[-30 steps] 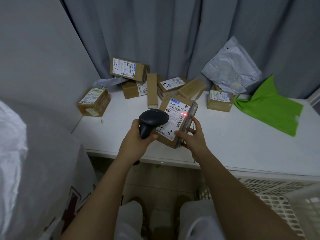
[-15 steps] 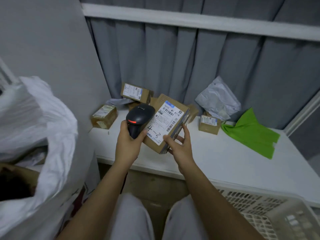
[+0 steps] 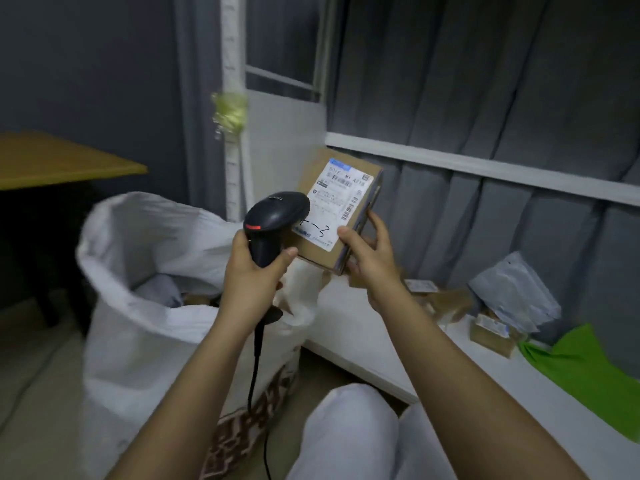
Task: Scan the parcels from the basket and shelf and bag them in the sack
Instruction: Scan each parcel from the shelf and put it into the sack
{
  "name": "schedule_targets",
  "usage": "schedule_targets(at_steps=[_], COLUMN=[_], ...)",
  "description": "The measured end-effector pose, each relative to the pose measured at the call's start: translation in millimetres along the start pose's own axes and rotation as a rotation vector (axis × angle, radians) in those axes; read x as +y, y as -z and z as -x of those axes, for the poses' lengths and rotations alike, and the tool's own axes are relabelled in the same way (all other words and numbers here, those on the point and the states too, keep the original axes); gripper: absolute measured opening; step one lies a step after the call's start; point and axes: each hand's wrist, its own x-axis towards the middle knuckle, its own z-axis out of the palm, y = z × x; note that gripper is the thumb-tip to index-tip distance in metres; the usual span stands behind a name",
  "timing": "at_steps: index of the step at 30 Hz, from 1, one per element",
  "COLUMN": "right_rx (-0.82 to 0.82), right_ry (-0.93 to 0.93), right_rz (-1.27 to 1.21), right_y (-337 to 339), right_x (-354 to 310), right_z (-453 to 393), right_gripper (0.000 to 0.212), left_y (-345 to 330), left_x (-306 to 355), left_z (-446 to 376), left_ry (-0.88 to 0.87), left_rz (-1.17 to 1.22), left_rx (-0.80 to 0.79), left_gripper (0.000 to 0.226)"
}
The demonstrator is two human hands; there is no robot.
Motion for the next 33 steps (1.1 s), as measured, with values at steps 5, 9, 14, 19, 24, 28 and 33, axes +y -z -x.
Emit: schedule_targets(at_steps=[5,9,14,19,24,28,33], right_rx=[-0.146,-0.323,-0.218,0.023,0.213,0.318,0.38], right_ry=[0.076,-0.003,0.008,-0.014,-0.164,-0.296,-0.429], right_rz=[0.148,0.372,0.36,0.37,0.407,0.424,0.484], right_y=[-88,-119,-94,-8,95,162,220], right_x=[0,17,33,51,91,129,187], right_z=[-7,-19,-17,-18,-23,-23,-34], right_gripper=[0.068,0.064,0.041,0.028,0.027,0.023,0.026], left_y=[74,98,83,20,-60,-121,-188], left_x=[7,5,1,-3,-24,-55,-111], left_z=[2,1,-4,-5,-8,-12,-23], left_ry=[0.001,0.022,0.032,0.03,0.051,0.11,0.205], left_rz=[-0.07,-0.076,-0.066,-0.038,-0.028,-0.035,-0.087], left_rx=[0.127,0.167,0.136,-0.047,-0.233,-0.354,-0.463], left_gripper=[0.047,0.045,0.045,0.038,0.038,0.037,0.038])
